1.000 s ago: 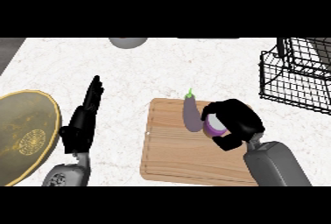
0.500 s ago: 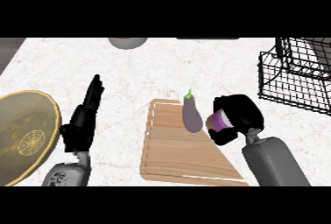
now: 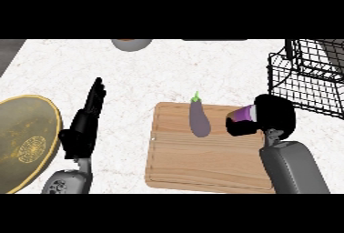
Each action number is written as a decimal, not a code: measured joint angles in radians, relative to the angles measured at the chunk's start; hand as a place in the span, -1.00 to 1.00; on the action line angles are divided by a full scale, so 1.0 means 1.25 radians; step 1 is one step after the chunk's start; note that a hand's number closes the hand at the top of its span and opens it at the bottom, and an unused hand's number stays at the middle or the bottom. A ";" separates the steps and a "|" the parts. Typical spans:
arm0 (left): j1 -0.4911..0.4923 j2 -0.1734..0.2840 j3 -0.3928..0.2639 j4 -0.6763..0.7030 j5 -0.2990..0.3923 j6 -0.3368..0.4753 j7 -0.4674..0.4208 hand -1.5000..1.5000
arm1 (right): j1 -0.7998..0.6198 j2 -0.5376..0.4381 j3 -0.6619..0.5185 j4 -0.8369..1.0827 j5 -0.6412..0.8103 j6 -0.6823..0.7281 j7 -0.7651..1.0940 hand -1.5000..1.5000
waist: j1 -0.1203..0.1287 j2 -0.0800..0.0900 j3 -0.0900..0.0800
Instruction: Pick the can from the cutting board and place it in the tiered basket
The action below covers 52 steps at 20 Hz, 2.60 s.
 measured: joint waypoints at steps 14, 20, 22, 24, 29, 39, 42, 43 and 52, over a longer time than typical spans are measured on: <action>0.011 -0.010 -0.013 0.000 -0.017 0.009 -0.004 0.00 | -0.238 -0.035 -0.150 -0.385 0.011 0.319 0.103 1.00 | 0.000 0.001 0.001; 0.007 -0.009 -0.009 -0.006 -0.014 0.006 0.002 0.00 | -0.402 -0.073 -0.282 -0.371 -0.015 0.402 0.110 1.00 | 0.004 0.003 0.002; 0.007 -0.008 -0.010 -0.004 -0.013 0.002 -0.002 0.00 | -0.446 -0.057 -0.323 -0.353 -0.024 0.399 0.116 1.00 | 0.006 0.003 0.002; 0.009 -0.014 -0.027 -0.008 -0.018 0.015 0.003 0.00 | -0.480 -0.039 -0.362 -0.331 -0.032 0.383 0.128 1.00 | 0.008 0.004 0.002; 0.005 -0.004 -0.019 -0.002 -0.010 0.008 -0.006 0.00 | -0.539 -0.089 -0.410 -0.221 -0.057 0.349 0.129 1.00 | 0.009 0.006 0.002; -0.015 0.002 -0.006 -0.002 0.000 -0.005 0.011 0.00 | -0.531 -0.252 -0.411 0.036 -0.053 0.168 0.028 1.00 | 0.013 0.009 0.002; -0.006 -0.005 -0.011 0.009 -0.005 -0.001 -0.010 0.00 | -0.523 -0.300 -0.409 0.103 -0.054 0.122 -0.015 1.00 | 0.012 0.009 0.002; -0.019 -0.007 -0.009 0.019 -0.007 0.002 -0.005 0.00 | -0.512 -0.307 -0.406 0.115 -0.053 0.105 -0.025 1.00 | 0.011 0.009 0.002; -0.001 -0.002 -0.007 0.001 -0.005 -0.006 -0.008 0.00 | -0.485 -0.310 -0.502 0.267 -0.105 -0.071 -0.037 -1.00 | 0.014 0.009 0.003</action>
